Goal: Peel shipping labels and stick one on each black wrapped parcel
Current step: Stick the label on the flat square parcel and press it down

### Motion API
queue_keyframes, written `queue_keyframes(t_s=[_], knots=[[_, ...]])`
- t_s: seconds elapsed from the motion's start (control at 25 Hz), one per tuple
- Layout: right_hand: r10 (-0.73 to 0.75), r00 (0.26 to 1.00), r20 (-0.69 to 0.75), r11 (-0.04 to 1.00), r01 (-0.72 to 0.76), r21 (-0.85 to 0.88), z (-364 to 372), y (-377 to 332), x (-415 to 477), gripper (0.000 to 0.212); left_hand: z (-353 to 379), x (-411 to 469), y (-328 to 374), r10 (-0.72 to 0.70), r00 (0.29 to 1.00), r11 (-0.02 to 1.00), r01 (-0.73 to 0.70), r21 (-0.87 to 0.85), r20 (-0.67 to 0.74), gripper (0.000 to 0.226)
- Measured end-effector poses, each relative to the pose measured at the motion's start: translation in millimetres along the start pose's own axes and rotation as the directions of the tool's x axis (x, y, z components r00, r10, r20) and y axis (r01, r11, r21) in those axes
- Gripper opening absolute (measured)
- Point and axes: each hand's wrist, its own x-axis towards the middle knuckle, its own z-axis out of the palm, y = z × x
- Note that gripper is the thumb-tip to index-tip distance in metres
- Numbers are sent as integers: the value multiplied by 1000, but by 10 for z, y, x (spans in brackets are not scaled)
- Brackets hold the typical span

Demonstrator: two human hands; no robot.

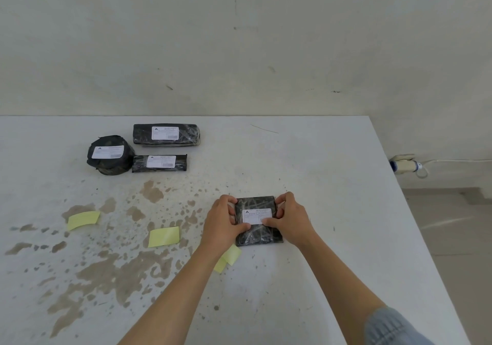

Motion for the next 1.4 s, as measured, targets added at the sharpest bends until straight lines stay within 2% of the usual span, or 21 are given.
queue_keyframes(t_s=[0.12,0.2,0.44,0.52,0.64,0.8,0.92,0.96,1.04,1.24,1.32,1.4], knots=[[0,993,-115,998,7,65,48,35,16,30,-60,-43,-69,9,993,996,2,-94,117,68],[4,982,-189,999,5,47,103,26,14,30,-71,-80,-108,41,991,998,-34,-60,124,74],[60,967,-248,958,-125,-258,373,-138,2,89,-43,-131,-92,77,989,997,-78,4,126,78],[55,968,-244,947,-128,-294,394,-146,5,95,-33,-153,-71,80,988,996,-84,30,132,80],[12,987,-162,960,-57,-274,317,-120,-26,82,-37,-166,-52,67,988,996,-74,48,136,81],[-24,997,-68,1000,23,-3,175,16,-69,56,-22,-207,-21,67,986,993,-81,82,155,79],[-40,990,-132,993,54,106,118,99,-95,31,-17,-215,-9,53,987,989,-73,130,151,79],[-53,980,-190,993,72,90,140,129,-138,26,-10,-218,0,51,988,988,-71,139,144,79],[-115,957,-265,993,120,3,258,209,-294,34,26,-250,10,67,993,989,-79,123,98,75],[-331,930,-163,926,287,-244,454,239,-315,61,-71,-118,32,38,998,999,-39,-10,-55,50],[-362,922,-139,890,297,-347,483,96,-148,59,-229,20,-18,86,994,990,-79,115,-65,42],[-383,911,-152,861,293,-416,549,-75,7,54,-417,136,-77,138,990,952,-125,281,-26,44]])
